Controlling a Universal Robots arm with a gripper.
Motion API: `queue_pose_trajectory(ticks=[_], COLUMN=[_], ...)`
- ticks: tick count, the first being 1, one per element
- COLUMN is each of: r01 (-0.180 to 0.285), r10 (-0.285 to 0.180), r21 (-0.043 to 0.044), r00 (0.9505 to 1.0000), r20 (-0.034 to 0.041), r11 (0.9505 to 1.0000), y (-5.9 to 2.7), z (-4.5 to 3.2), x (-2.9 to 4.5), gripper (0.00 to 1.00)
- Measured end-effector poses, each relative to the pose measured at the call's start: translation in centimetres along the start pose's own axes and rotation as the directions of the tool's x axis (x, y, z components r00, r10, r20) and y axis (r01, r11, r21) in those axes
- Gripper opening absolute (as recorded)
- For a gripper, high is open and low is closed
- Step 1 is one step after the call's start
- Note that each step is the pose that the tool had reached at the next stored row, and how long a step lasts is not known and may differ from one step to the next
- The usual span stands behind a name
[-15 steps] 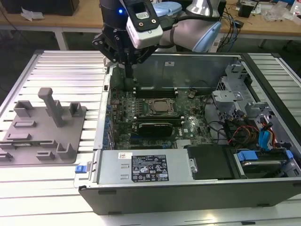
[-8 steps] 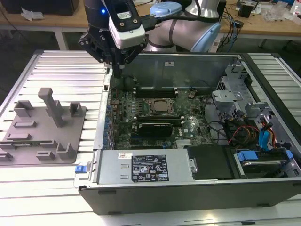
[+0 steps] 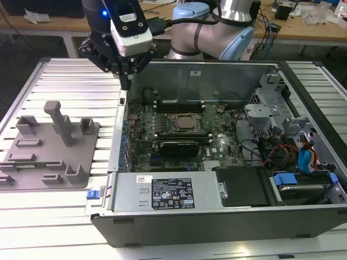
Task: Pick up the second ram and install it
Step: 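Reach for the second ram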
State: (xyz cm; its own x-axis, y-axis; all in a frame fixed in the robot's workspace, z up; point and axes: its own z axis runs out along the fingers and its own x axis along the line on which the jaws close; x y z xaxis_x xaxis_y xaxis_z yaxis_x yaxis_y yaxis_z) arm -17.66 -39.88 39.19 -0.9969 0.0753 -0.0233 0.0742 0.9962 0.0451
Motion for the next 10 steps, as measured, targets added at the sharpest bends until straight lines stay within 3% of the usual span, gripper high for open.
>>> queue_pose_trajectory(ticks=[2, 9, 10], r01=[0.000, 0.000, 0.000], r10=[0.000, 0.000, 0.000], r21=[0.0000, 0.0000, 0.0000], r00=[1.0000, 1.0000, 1.0000], r20=[0.0000, 0.0000, 0.0000], r11=[1.0000, 1.0000, 1.0000], y=[-0.02, -0.21, -0.27], z=[0.01, 0.10, 0.11], x=[0.31, 2.74, 3.46], gripper=[0.08, 0.08, 0.08])
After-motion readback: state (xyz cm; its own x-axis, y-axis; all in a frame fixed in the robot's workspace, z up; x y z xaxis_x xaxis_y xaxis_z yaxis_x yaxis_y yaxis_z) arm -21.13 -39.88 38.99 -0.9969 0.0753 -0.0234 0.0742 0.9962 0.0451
